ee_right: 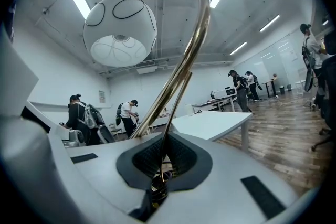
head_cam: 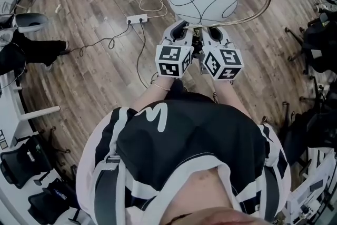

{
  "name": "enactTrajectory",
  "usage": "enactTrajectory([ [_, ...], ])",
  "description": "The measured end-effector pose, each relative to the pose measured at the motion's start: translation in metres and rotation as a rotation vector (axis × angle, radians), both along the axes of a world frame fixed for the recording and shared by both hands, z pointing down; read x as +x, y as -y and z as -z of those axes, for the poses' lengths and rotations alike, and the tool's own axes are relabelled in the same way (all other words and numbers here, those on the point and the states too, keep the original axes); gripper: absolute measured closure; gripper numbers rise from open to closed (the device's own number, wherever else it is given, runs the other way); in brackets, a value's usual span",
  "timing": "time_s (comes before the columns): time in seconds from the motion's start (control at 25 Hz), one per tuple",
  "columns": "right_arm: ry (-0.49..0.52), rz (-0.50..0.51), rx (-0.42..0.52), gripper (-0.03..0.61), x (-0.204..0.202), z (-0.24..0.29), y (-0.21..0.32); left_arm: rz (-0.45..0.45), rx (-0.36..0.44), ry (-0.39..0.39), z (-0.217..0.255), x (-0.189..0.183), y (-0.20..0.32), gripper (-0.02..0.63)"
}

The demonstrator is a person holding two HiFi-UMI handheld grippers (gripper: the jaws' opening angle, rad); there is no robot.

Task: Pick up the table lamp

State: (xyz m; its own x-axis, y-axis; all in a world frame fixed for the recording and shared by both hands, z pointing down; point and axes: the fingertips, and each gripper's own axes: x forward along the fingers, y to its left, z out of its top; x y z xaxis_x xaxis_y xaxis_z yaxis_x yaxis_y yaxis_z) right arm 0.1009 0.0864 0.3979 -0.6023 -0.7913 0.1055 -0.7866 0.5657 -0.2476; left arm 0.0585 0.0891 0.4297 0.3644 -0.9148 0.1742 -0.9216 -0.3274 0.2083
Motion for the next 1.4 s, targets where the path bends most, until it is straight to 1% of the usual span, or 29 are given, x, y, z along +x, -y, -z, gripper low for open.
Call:
enactTrajectory([
  [0.24,0.015,0.017,0.003,0.563,-0.008,0.001,-0.015,0.015,0.007,0.017,0.003,-0.009,-0.016,0.580],
  [0.44,0.008,0.040,-0.019,0.563,-0.019,-0.006,-0.027,0.038,-0.005,0.006,-0.005,-0.019,-0.027,0.580],
  [0.68,-0.005,0.045,-0.003,0.563,-0.014,-0.003,-0.030,0.039,-0.004,-0.014,-0.004,-0.013,-0.030,0.580],
  [0.84,0.002,0.047,0.008,0.563,-0.015,0.001,-0.033,0.038,0.007,-0.007,0.000,-0.014,-0.033,0.580],
  [1.4,0.012,0.052,0.005,0.563,-0.009,0.000,-0.032,0.038,0.005,0.003,0.000,-0.009,-0.032,0.580],
])
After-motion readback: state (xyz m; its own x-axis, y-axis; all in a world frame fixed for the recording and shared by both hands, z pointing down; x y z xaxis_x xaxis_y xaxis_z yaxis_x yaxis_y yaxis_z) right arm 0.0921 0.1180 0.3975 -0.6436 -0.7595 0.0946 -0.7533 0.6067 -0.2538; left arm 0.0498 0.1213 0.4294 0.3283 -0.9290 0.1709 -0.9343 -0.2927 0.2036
